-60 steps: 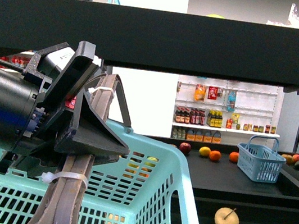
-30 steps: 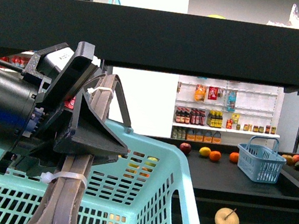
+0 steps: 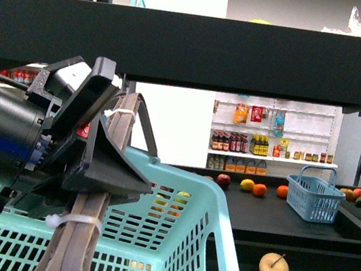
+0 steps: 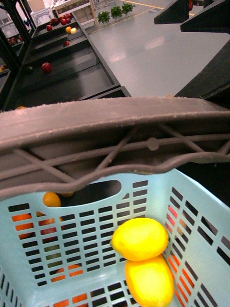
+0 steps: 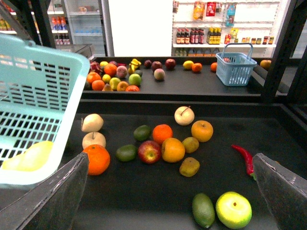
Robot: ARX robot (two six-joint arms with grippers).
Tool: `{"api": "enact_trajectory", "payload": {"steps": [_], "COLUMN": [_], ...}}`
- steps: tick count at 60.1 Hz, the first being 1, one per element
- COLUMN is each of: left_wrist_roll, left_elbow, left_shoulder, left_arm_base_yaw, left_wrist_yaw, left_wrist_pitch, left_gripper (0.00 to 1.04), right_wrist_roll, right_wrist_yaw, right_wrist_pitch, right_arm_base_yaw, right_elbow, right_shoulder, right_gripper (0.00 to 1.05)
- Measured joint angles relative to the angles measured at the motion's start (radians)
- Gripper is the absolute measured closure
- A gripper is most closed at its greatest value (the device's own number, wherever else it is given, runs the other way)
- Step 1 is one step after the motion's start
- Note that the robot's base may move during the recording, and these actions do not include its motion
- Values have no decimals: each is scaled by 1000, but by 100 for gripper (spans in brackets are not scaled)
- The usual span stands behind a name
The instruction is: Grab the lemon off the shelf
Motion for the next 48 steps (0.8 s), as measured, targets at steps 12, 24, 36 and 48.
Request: {"api": "enact_trajectory", "payload": {"steps": [12,24,36,48], "left_wrist_roll": [-64,-263,-477,-690], "left_elbow": [0,-29,-95,-127], "left_shoulder": [-2,-71,-115,-114], "left_arm_base_yaw": [35,148,328,523], "left_wrist_yaw": [-72,-212,-307,-377], "left_wrist_pitch": [62,225,392,504], "left_gripper": [90,90,90,90], "right_wrist_roll": [0,0,0,0], "right_wrist_yaw": [-1,-1,-1,-1], "right_wrist_pitch": [0,0,0,0], "right_arm_base_yaw": [0,0,0,0], "right_elbow": [0,0,0,0], "right_shoulder": [0,0,0,-1], "right_gripper": [2,2,2,2]}}
